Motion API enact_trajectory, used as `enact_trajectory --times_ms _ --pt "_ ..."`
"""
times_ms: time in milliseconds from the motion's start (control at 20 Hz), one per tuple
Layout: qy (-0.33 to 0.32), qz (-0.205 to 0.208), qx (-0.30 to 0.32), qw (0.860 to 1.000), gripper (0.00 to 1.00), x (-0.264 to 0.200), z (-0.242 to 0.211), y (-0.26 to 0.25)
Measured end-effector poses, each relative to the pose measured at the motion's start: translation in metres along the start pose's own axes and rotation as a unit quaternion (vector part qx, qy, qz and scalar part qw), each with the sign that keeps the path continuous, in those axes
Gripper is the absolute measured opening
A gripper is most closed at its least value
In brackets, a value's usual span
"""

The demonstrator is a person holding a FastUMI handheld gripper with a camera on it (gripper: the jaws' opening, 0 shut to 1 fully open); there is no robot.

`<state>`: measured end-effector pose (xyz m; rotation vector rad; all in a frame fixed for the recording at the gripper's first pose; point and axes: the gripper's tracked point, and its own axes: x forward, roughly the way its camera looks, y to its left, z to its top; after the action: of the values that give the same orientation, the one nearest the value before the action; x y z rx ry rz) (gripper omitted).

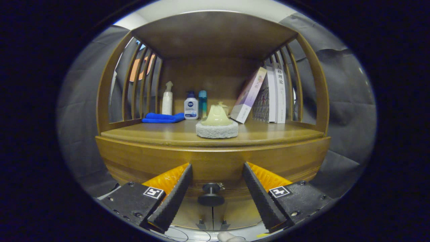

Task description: Pull open the drawer, take out the items inside it, and place them on the countertop above the cabinet.

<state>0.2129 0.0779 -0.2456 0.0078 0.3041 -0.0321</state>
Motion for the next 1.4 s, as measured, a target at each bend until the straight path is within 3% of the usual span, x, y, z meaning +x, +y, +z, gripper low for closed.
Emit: enact_trajectory --times_ms 550,1100,1400 --pt "-0.002 -0.001 0.024 1.0 0.99 -0.01 0.007 -0.008" --pt "-0.066 0.024 0.003 0.998 0.99 -0.157 0.112 -0.051" --pt "-0.076 0.042 0.012 0.996 0.99 -0.227 0.119 -0.074"
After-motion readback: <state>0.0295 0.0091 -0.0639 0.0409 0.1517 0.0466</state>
